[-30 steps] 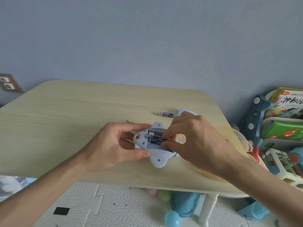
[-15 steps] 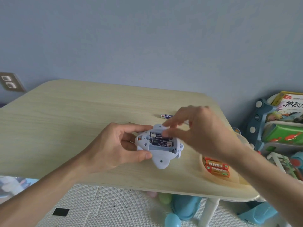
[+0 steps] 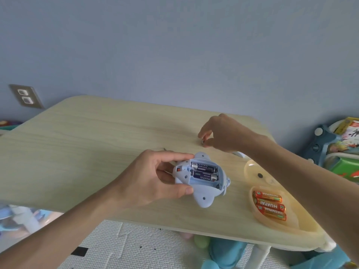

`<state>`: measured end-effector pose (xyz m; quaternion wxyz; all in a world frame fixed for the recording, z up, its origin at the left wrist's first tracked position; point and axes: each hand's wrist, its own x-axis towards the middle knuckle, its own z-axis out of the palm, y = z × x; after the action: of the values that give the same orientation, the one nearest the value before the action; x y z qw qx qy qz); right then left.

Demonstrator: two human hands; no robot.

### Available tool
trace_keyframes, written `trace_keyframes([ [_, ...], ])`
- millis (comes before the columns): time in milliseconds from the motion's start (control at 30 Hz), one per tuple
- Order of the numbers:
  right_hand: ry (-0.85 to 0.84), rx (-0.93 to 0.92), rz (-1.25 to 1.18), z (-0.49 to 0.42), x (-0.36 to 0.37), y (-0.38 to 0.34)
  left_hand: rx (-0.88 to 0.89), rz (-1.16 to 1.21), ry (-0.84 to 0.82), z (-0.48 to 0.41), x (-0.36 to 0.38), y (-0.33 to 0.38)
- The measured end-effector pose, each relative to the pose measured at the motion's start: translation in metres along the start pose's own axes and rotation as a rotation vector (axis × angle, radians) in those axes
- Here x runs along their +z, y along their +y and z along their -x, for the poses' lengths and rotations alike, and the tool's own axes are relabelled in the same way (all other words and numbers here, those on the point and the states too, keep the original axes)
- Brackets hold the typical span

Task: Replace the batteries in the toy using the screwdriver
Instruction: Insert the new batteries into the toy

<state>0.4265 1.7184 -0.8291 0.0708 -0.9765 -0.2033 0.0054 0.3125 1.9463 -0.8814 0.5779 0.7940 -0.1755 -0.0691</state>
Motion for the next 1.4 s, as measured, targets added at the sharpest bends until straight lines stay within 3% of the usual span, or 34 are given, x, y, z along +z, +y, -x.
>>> trace_keyframes([
  [233,0.102,-0.036,-0.100,0.008,-0.008,-0.006,-0.003,-0.009,-0.002,0.000,0.001,0.002],
  [433,0.284,-0.203,-0.464,0.076,-0.036,-0.024,0.022,0.005,-0.004,-0.001,0.001,0.001],
  [667,0.261,-0.330,-0.690,0.118,-0.013,-0.032,0.021,0.033,-0.003,-0.003,0.000,-0.004],
  [1067,0.269,-0.532,-0.409,0.115,0.010,-0.023,0.018,0.022,-0.013,-0.002,0.000,-0.004],
  [1400,0.243,-0.582,-0.397,0.110,0.015,-0.017,0.017,0.038,-0.005,-0.002,-0.001,-0.004],
])
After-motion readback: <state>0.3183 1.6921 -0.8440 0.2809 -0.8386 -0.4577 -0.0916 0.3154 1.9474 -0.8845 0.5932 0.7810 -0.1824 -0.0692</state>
